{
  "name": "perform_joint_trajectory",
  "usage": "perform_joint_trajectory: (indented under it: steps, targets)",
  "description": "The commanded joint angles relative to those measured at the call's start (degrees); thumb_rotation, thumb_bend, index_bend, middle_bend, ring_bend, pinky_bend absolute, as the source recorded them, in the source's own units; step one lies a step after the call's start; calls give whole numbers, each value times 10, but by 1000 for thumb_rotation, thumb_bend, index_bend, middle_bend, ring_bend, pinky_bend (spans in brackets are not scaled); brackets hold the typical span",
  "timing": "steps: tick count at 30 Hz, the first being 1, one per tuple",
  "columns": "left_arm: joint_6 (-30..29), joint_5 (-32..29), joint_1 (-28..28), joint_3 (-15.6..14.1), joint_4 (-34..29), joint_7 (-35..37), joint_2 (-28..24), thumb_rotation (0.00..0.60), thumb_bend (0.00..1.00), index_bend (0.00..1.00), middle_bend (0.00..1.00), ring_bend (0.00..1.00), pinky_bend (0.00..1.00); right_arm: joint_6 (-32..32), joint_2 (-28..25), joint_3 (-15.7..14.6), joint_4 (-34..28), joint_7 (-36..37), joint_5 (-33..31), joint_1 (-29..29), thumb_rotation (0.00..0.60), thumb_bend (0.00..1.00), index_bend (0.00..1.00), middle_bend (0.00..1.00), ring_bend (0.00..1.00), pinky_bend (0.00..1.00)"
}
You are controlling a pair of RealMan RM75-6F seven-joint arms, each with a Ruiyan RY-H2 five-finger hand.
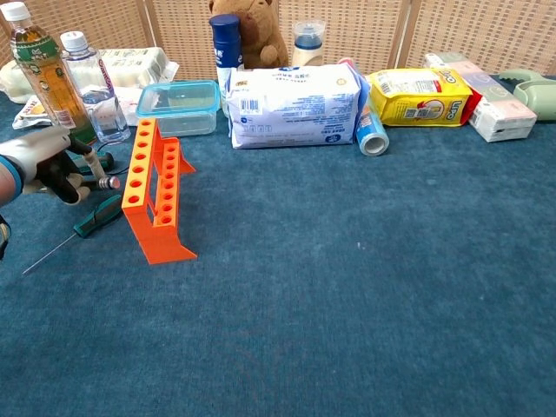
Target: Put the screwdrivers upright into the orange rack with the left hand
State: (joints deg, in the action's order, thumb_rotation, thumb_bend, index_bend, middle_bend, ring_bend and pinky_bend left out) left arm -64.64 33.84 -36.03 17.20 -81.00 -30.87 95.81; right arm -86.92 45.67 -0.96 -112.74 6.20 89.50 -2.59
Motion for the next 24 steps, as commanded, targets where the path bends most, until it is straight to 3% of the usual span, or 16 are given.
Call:
perform_joint_trajectory:
  steps: [1,12,24]
  targets:
    - [-15,13,9,3,-34,8,-24,600,490,499,849,788,920,0,0,0,0,0,0,0,600,0,74,113,81,10]
    - [-41,79,47,3,-160,61,-118,600,490,499,849,788,921,1,2,-1,-1,-4,1,0,600,0,74,113,81,10]
    - [-73,205,107,-19,-303,149,-229,600,488,499,849,788,921,6,8,-2,-5,-23,-1,2,600,0,74,113,81,13]
